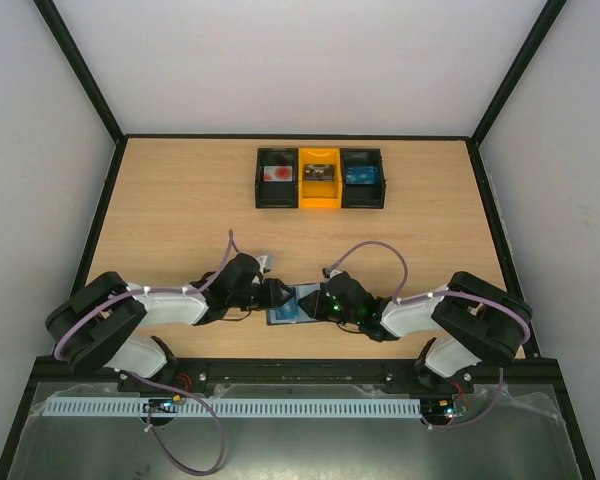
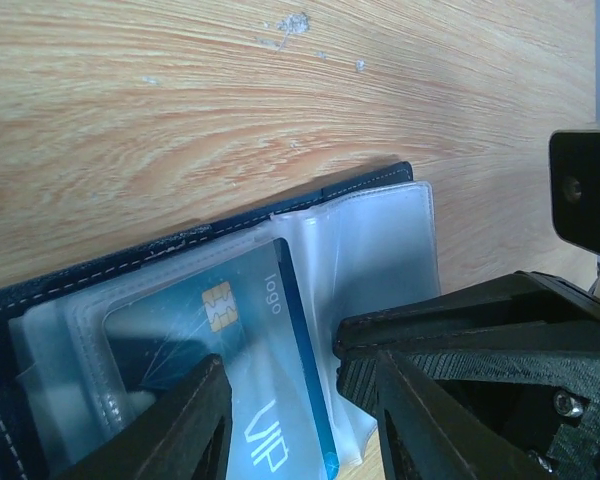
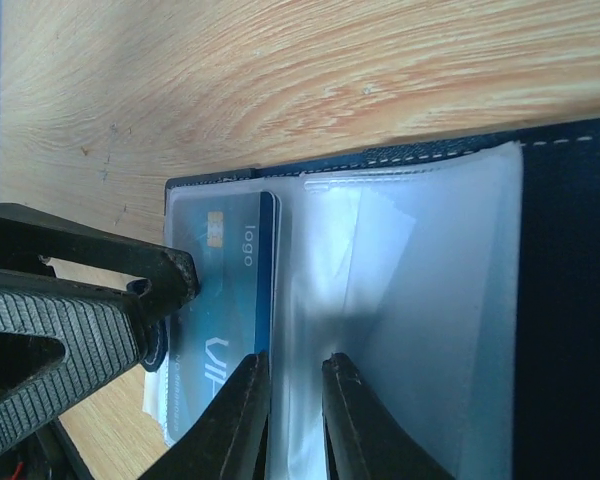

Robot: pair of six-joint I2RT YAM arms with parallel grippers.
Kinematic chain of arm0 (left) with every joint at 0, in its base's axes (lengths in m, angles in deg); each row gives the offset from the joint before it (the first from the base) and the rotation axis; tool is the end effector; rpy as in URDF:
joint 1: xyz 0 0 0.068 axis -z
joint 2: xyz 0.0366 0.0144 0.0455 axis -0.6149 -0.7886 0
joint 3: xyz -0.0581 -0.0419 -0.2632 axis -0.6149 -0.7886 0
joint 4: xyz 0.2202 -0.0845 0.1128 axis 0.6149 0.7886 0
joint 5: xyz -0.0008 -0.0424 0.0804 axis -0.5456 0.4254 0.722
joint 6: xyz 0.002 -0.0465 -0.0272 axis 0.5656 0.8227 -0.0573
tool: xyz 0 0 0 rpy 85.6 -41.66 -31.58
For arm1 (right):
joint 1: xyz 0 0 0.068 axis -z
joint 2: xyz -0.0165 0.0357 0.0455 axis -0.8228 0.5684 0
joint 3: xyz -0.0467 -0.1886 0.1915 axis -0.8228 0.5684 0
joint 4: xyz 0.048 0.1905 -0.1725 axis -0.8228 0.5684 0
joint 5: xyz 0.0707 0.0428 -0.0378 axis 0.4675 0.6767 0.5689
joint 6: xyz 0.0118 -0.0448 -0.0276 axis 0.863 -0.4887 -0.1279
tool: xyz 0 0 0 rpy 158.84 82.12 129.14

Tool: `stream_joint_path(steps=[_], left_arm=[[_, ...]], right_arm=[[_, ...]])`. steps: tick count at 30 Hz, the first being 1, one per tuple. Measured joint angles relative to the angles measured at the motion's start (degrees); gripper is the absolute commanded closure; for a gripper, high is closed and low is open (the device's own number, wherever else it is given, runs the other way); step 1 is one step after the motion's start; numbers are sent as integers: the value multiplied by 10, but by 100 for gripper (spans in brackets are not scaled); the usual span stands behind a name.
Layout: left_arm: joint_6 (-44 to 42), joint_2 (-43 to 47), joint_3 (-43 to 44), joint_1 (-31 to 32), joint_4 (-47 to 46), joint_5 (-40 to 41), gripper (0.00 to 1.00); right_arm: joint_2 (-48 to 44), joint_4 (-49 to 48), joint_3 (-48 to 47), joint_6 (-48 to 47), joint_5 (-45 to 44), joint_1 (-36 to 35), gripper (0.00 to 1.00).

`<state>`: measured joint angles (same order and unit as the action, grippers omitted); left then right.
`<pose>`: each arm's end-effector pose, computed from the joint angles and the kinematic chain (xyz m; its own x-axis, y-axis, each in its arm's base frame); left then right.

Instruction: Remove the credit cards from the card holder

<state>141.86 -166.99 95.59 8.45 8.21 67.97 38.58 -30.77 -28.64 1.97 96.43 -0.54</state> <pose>0.1624 -0.1859 0.1334 -0.9304 -0.1403 -0.3386 0.1807 0.6281 -0.7569 0.1256 0.2025 0.1135 -0.9558 0.0752 -0.2844 -0.1883 0.5861 0.7880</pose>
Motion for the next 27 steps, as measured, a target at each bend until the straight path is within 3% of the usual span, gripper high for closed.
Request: stream_joint_path(steps=[14,27], left_arm=[[-72,6,53,1,129,46,57],[-107,47,53,1,248,107,81]], right_arm=[[4,-14,5,7,-2,-1,83],[3,-14,5,7,-6,-1,83]])
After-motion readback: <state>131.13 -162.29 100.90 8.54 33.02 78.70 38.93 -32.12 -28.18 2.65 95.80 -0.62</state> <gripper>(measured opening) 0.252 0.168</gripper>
